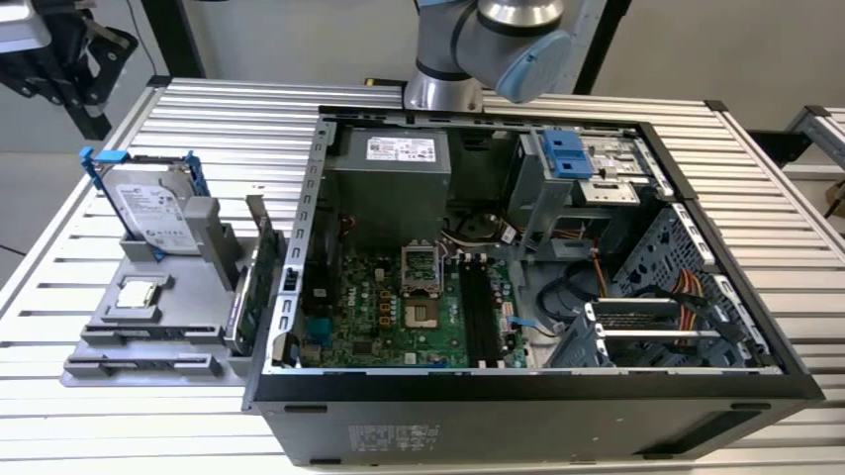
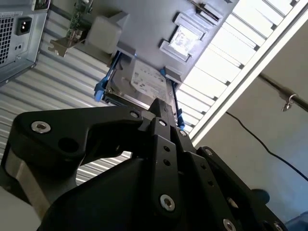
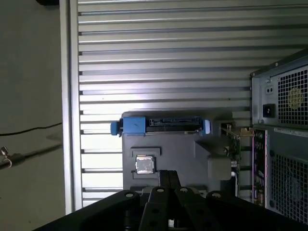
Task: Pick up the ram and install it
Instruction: 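Reach for the ram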
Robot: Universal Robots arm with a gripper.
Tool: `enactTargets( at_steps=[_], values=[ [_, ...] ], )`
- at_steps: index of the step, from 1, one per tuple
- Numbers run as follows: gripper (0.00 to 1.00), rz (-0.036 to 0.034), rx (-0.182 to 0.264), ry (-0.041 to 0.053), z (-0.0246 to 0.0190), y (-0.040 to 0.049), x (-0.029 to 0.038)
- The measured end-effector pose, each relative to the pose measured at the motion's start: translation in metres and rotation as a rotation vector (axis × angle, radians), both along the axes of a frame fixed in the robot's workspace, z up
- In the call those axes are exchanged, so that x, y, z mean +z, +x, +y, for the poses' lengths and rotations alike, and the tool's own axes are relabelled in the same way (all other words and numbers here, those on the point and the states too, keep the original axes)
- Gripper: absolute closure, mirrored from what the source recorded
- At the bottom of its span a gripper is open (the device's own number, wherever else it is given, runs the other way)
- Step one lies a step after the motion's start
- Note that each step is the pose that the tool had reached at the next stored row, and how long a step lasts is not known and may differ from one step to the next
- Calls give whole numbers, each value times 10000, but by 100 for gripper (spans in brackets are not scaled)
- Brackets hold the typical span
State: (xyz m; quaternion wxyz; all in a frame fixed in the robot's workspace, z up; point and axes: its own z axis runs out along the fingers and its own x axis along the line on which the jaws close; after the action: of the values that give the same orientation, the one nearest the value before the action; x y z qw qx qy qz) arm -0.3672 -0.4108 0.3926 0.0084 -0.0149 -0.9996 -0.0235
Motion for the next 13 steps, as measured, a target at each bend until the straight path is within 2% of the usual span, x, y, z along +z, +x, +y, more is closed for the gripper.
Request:
enactTargets(
  at_steps=[8,13],
  values=[
    [100,-2,518,0,-31,22,0],
    [100,-3,647,0,-75,37,0]
  ],
)
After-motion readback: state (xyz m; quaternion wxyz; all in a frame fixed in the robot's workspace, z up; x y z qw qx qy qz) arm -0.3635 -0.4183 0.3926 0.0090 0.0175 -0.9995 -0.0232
